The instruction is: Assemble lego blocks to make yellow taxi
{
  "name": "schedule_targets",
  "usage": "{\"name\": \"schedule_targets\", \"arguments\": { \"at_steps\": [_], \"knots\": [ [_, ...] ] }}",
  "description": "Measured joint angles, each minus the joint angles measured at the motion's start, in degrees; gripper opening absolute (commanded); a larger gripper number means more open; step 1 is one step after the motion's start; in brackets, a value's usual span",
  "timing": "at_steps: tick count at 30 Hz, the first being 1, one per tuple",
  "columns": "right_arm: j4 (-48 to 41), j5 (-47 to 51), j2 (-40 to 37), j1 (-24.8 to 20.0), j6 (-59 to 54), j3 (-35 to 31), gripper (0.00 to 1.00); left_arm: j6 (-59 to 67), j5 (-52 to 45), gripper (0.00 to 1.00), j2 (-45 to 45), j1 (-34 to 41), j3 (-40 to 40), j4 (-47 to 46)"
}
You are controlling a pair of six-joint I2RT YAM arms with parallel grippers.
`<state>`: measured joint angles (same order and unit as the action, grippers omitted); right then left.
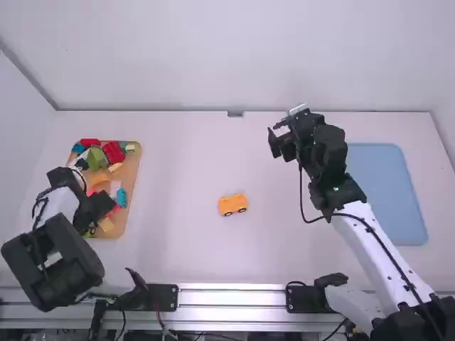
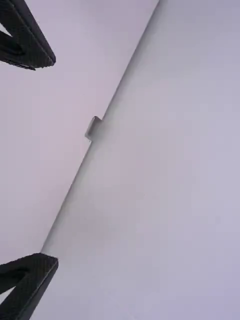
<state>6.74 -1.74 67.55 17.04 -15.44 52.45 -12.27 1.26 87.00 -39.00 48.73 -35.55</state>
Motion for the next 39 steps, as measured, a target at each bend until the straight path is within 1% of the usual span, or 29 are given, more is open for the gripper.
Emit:
{"name": "schedule_targets", "arguments": {
  "at_steps": [3,9,11,13,15,16,18,19,21,22,23,25,26,27,29,30,31,32,35,36,37,39],
  "knots": [
    [0.0,-0.1,0.0,0.0,0.1,0.0,0.99,0.5,-2.0,0.93,3.6,-1.2,0.0,0.3],
    [0.3,-0.6,0.0,0.0,0.0,0.0,0.99,1.0,-4.0,0.81,6.6,-0.3,0.0,1.5],
    [0.3,-1.0,0.0,0.0,0.0,0.0,0.99,1.0,-4.1,0.79,7.1,-0.1,0.0,2.7],
    [0.3,-1.2,0.0,0.0,0.1,0.0,0.99,0.9,-3.6,0.73,8.1,-0.1,0.0,3.0],
    [0.3,-1.3,0.0,0.0,0.0,0.0,0.99,0.6,-2.7,0.73,9.1,-0.1,0.0,2.9],
    [0.3,-1.4,0.0,0.0,0.1,0.0,0.98,0.3,-2.1,0.71,10.0,-0.1,0.0,3.1],
    [0.3,-1.4,0.0,0.0,0.1,0.0,0.99,0.0,-1.5,0.63,11.4,-0.1,0.0,3.8],
    [0.3,-1.5,0.0,0.0,-0.1,0.0,0.98,-0.1,-1.5,0.63,11.5,-0.1,0.0,3.8],
    [0.3,-1.6,0.0,0.0,0.1,0.0,0.99,-0.1,-1.6,0.49,11.7,0.0,0.1,4.2],
    [0.3,-1.6,0.0,0.0,0.0,0.0,0.99,-0.2,-1.6,0.43,11.7,0.1,0.1,4.4],
    [0.3,-1.6,0.0,0.0,0.1,0.0,0.99,-0.1,-1.6,0.42,11.7,0.1,0.1,4.7],
    [0.3,-1.7,0.0,0.0,0.1,0.0,0.99,0.0,-1.5,0.28,11.7,0.1,0.1,4.9],
    [0.3,-1.8,0.0,0.0,0.0,0.0,0.98,-0.3,-1.5,0.26,11.7,0.1,0.1,4.9],
    [0.3,-1.7,0.0,0.0,0.0,0.0,0.98,-0.1,-1.4,0.22,11.7,0.2,0.1,4.8],
    [0.3,-1.9,0.0,0.0,0.5,0.0,0.99,-0.3,-1.2,0.18,11.6,0.2,0.5,4.3],
    [0.3,-1.8,0.0,0.0,0.6,0.0,0.99,-0.3,-1.2,0.18,11.7,0.2,0.6,4.2],
    [0.3,-1.8,0.0,0.0,1.0,0.0,0.98,-0.2,-1.0,0.20,11.8,0.2,1.2,2.8],
    [0.3,-1.8,0.0,0.0,1.2,0.0,0.99,-0.3,-1.0,0.21,11.8,0.2,1.8,1.5],
    [0.3,-1.7,0.0,0.0,1.5,0.0,0.99,-1.3,-1.0,0.16,12.0,0.2,4.3,-3.0],
    [0.3,-1.9,0.0,0.0,1.6,0.0,0.99,-2.3,-1.0,0.13,12.0,0.3,6.5,-5.9],
    [0.3,-1.7,0.0,0.0,1.6,0.0,0.99,-2.6,-1.0,0.12,12.0,0.4,7.1,-6.7],
    [0.3,-1.9,0.0,0.0,1.7,0.0,0.98,-4.5,-0.6,0.05,12.0,1.5,10.4,-8.7]
  ]
}}
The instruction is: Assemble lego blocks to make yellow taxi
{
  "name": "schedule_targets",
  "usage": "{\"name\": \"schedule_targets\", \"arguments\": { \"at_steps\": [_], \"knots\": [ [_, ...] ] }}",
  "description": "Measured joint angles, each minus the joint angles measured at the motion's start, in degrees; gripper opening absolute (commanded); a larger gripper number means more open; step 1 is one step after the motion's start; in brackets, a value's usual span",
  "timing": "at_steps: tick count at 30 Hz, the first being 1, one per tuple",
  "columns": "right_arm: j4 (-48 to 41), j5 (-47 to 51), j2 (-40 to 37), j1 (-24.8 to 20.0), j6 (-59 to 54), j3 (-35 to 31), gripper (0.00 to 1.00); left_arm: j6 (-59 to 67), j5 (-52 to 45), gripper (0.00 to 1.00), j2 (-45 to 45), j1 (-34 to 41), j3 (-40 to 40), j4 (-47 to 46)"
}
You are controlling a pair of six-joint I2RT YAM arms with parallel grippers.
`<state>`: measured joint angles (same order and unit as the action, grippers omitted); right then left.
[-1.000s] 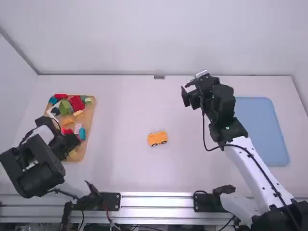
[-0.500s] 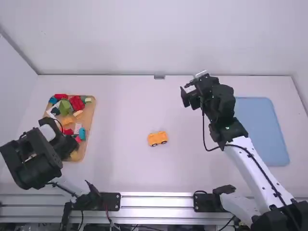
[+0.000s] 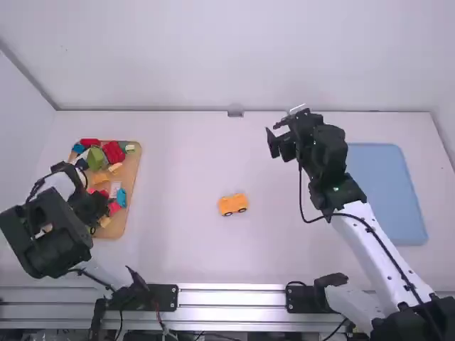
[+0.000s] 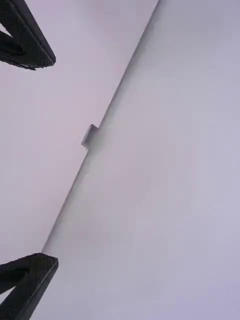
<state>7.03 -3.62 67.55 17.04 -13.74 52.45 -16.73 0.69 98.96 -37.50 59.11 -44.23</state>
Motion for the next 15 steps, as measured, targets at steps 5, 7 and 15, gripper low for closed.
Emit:
{"name": "schedule_targets", "arguments": {
  "at_steps": [5,7,15],
  "knots": [
    [-0.3,0.2,0.0,0.0,0.1,0.0,0.99,-3.2,0.4,0.02,0.0,7.4,2.6,1.2],
    [-0.4,0.2,0.0,0.0,0.1,0.0,0.99,-3.8,0.4,0.02,0.0,11.5,2.6,2.3],
    [-1.3,0.2,0.0,0.0,0.1,0.0,0.99,-11.3,-1.1,0.02,0.0,30.6,2.6,7.5]
  ]
}}
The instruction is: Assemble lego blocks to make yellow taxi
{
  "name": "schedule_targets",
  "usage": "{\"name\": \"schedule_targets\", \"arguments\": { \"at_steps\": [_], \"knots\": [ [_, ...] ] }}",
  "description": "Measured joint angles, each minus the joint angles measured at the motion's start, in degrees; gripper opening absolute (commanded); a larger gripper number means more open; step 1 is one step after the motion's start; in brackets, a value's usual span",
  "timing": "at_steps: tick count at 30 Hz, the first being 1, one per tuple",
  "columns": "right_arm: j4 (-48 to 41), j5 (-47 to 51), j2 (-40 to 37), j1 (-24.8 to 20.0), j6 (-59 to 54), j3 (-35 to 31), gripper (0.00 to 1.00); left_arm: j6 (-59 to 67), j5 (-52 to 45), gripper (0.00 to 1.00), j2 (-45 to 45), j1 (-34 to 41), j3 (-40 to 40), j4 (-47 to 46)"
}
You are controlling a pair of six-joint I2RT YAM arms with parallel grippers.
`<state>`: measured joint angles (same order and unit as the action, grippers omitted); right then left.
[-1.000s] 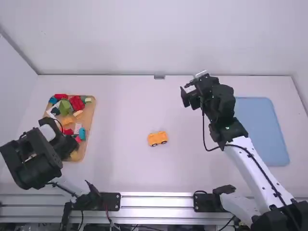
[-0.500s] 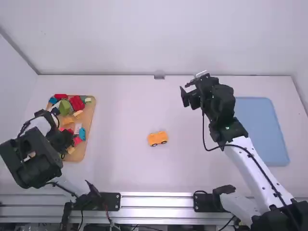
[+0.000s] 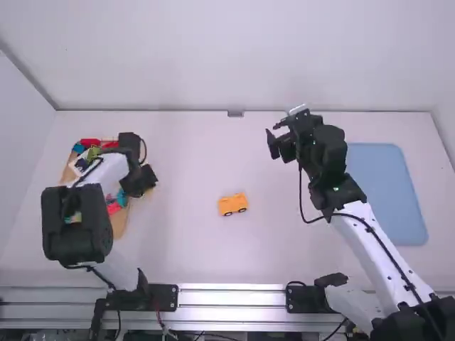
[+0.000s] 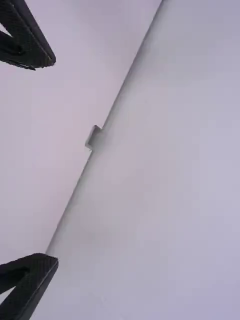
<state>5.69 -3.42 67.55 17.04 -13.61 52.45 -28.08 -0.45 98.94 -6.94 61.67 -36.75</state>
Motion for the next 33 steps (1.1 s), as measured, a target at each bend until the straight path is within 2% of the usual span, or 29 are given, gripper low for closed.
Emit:
{"name": "schedule_targets", "arguments": {
  "at_steps": [5,7,15,18,24,28,33],
  "knots": [
    [-0.4,0.0,0.0,0.0,0.0,0.0,0.99,-8.2,-0.9,0.02,0.0,6.0,0.0,1.1],
    [-0.6,-0.1,0.0,0.0,0.0,0.0,0.98,-16.3,-4.2,0.01,0.0,8.3,0.0,0.0],
    [-1.8,-0.1,0.0,0.0,0.1,0.0,0.98,-30.1,-17.7,0.02,0.0,9.7,0.0,-1.4],
    [-2.9,-0.2,0.0,0.0,0.1,0.0,0.98,-36.9,-19.9,0.02,0.0,11.3,0.0,-1.4],
    [-3.6,-0.1,0.0,0.0,0.0,0.0,0.98,-49.3,-15.5,0.02,0.0,18.1,0.0,-2.7],
    [-3.6,-0.1,0.0,0.0,0.0,0.0,0.99,-61.0,-8.5,0.02,0.0,24.8,1.2,-5.8],
    [-3.6,-0.1,0.0,0.0,0.0,0.0,0.98,-69.7,-3.7,0.02,0.3,27.8,1.9,-4.4]
  ]
}}
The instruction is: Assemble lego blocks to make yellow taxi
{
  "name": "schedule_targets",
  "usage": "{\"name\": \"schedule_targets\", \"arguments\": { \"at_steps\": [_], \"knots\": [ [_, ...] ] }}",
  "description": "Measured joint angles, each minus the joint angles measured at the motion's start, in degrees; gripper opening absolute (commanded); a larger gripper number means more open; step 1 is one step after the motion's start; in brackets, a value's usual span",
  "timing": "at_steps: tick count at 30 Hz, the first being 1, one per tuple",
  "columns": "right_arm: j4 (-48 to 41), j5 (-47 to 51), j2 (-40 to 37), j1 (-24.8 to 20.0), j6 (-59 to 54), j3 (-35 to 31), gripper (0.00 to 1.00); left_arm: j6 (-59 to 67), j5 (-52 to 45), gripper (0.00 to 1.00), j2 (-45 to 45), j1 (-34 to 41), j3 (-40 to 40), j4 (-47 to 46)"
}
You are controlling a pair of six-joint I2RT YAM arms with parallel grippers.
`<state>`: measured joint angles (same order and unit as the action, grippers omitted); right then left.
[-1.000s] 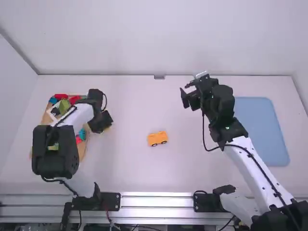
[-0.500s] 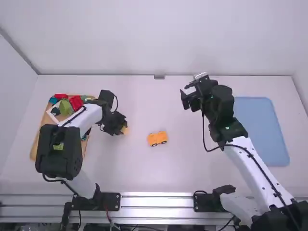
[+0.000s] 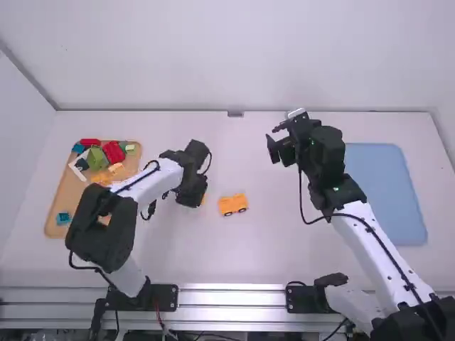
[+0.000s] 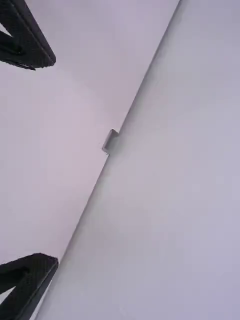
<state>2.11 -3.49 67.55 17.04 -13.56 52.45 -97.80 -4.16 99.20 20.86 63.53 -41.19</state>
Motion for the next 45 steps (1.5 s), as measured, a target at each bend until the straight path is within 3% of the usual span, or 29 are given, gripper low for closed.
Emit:
{"name": "schedule_targets", "arguments": {
  "at_steps": [10,33,35,38,40,45],
  "knots": [
    [-1.6,0.0,0.0,0.0,0.0,0.0,0.99,-8.6,2.3,0.04,6.5,0.0,0.0,1.9],
    [-1.6,-0.1,0.0,0.0,0.2,0.0,0.99,-15.0,3.2,0.11,6.7,0.0,-3.7,10.1],
    [-1.7,-0.1,0.0,0.0,0.1,0.0,0.99,-15.0,3.2,0.14,6.7,0.0,-4.1,10.7],
    [-1.7,-0.2,0.0,0.0,0.2,0.0,0.99,-15.0,3.2,0.28,6.7,0.0,-4.1,10.7],
    [-2.0,-0.2,0.0,0.0,0.0,0.0,0.99,-15.0,3.2,0.32,6.7,0.0,-4.1,10.6],
    [-2.7,-0.1,0.0,0.0,0.2,0.0,0.99,-15.0,3.2,0.61,6.7,0.0,-4.1,10.6]
  ]
}}
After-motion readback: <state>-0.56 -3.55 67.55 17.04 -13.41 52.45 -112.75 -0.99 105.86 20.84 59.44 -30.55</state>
